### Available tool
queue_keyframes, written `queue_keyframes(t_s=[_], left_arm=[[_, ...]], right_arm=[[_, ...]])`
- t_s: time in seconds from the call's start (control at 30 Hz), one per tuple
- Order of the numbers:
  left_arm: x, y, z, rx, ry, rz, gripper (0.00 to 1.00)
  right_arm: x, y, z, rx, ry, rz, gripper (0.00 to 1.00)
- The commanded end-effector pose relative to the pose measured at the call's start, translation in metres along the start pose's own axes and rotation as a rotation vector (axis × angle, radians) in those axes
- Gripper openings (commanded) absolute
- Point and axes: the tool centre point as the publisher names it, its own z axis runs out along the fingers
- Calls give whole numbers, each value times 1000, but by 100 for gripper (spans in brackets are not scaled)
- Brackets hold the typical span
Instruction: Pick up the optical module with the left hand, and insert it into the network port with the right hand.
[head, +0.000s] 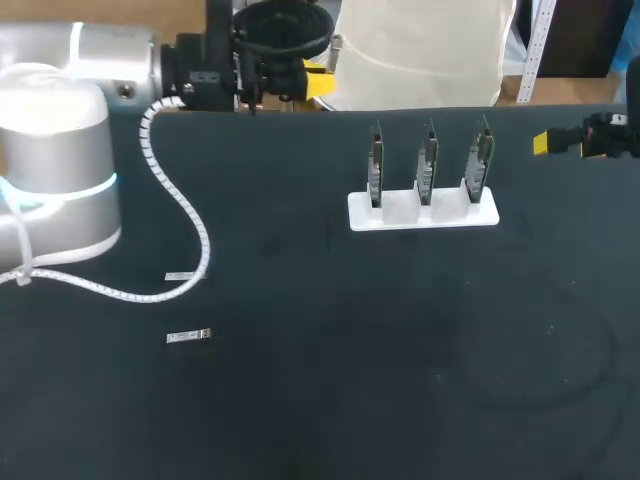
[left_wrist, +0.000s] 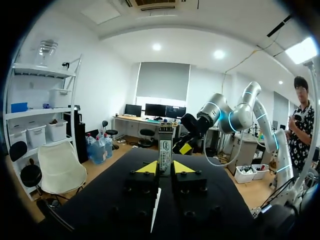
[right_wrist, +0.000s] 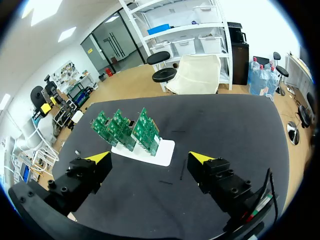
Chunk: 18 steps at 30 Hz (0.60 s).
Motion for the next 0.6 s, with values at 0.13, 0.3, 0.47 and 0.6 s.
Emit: queue_keyframes(t_s=[0.13,0.3,0.47,0.6], left_arm=[[2,5,29,41,-32,-12,0],[9,7,45,67,-31,-20,0],[13,11,52,84,-39,-25,0],[17,11,55,88,-55,-2,0]], right_arm=[[0,1,0,5,-1,1,100],[0,1,0,5,-1,1,100],[0,1,0,5,-1,1,100],[0,1,0,5,-1,1,100]])
